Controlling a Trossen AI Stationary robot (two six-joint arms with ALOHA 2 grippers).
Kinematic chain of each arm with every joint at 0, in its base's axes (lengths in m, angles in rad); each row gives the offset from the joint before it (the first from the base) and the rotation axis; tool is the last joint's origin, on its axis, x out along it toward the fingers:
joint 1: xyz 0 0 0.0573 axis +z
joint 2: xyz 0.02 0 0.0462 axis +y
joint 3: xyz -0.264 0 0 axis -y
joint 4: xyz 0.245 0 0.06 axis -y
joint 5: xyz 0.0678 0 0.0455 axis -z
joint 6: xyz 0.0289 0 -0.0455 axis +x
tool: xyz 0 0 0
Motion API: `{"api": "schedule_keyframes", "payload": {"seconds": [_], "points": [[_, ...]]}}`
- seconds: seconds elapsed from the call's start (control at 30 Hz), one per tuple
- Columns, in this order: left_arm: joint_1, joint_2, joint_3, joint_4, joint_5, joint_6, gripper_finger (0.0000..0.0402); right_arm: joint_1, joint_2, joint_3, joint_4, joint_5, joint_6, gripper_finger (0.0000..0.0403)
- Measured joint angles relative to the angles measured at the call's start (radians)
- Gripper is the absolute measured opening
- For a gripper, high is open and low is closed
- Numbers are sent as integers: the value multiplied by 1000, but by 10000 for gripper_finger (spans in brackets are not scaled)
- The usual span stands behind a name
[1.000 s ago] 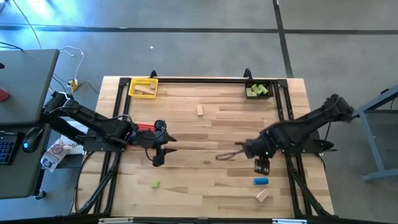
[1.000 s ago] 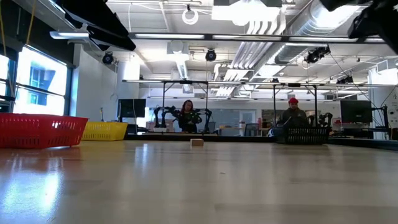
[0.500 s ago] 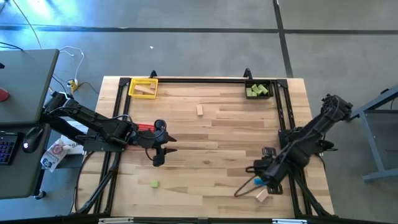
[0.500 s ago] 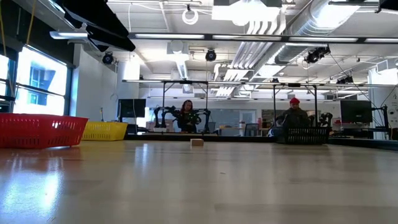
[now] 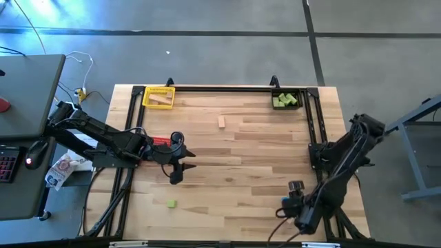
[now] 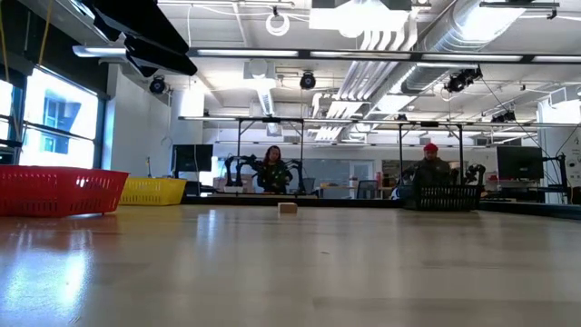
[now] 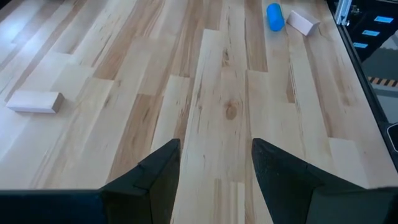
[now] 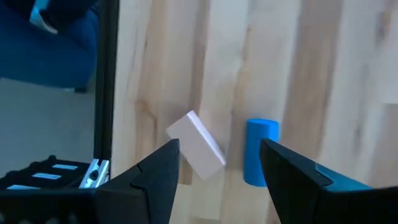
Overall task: Sort & place blocks by color
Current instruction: Put the brown block into the yellow bin
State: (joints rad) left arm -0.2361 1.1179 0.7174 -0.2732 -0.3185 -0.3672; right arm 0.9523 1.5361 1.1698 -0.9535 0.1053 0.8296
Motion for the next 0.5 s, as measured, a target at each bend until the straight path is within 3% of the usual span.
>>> {"api": "schedule_keyframes", "payload": {"seconds": [0.5], "points": [[0, 0, 0, 0, -7, 0, 184, 39, 197, 0, 135, -68, -45, 207]]}}
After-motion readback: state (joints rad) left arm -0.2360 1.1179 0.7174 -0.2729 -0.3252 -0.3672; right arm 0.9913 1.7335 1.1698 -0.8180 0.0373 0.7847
